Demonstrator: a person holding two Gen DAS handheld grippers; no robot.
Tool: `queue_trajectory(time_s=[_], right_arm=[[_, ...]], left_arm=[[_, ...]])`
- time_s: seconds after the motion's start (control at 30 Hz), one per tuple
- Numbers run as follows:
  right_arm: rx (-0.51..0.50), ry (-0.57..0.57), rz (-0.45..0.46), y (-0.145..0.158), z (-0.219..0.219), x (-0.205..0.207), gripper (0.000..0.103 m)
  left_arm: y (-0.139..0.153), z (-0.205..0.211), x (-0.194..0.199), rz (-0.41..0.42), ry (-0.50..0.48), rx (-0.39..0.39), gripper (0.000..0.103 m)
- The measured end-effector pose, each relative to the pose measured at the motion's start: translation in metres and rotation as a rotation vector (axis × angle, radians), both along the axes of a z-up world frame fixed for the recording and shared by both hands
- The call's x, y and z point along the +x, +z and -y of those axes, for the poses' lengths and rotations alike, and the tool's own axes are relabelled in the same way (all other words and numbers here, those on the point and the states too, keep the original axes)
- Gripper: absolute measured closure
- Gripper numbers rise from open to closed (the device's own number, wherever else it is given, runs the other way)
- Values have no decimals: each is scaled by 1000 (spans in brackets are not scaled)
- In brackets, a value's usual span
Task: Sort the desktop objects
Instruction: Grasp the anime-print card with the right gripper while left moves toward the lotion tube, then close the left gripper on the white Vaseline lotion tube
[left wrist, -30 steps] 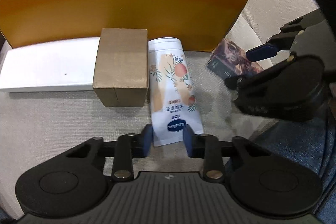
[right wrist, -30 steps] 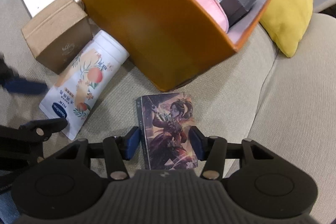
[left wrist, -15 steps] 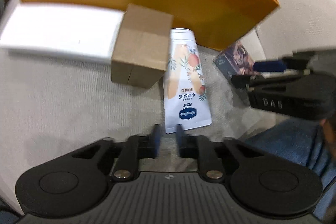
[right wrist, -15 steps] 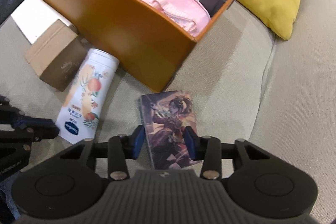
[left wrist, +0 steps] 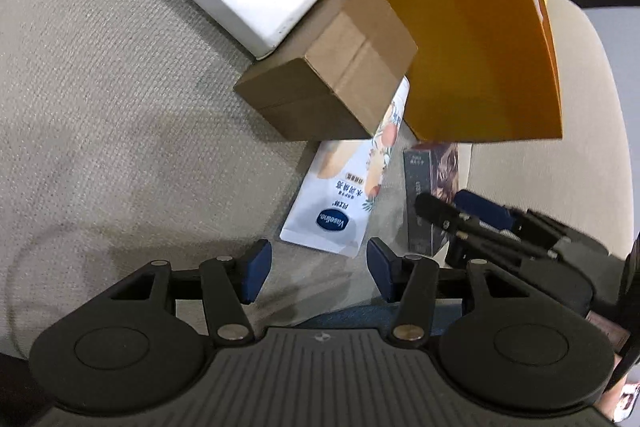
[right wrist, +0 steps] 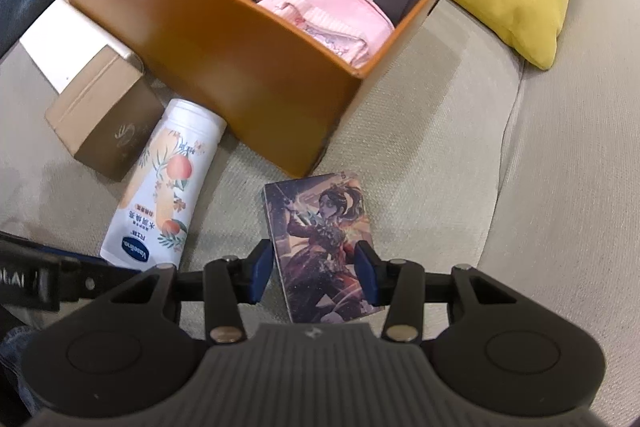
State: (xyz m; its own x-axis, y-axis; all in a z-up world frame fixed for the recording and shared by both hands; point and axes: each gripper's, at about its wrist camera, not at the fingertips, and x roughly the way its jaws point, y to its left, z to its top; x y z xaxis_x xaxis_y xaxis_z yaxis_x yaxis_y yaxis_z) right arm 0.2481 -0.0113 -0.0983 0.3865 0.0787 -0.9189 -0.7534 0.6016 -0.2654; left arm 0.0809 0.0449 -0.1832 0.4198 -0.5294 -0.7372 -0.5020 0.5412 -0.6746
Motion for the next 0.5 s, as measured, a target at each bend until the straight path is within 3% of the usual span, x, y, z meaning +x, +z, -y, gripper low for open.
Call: queue_trajectory(time_s=[0.1,0.23,0.37,0.5], right_arm=[[1,0,-1,0,1,0,56],[7,-2,-5,0,1,-1,56],[10,-5,-9,4,0,14,56],[15,-9,-12,5,1,13,56]], left_arm=[[-2,-2,-1,18,28,-36,44],[3,-2,-3,23,3,-1,61],[14,-1,-6,63,-33,39,62],[29,-5,-15,97,10,88,66]])
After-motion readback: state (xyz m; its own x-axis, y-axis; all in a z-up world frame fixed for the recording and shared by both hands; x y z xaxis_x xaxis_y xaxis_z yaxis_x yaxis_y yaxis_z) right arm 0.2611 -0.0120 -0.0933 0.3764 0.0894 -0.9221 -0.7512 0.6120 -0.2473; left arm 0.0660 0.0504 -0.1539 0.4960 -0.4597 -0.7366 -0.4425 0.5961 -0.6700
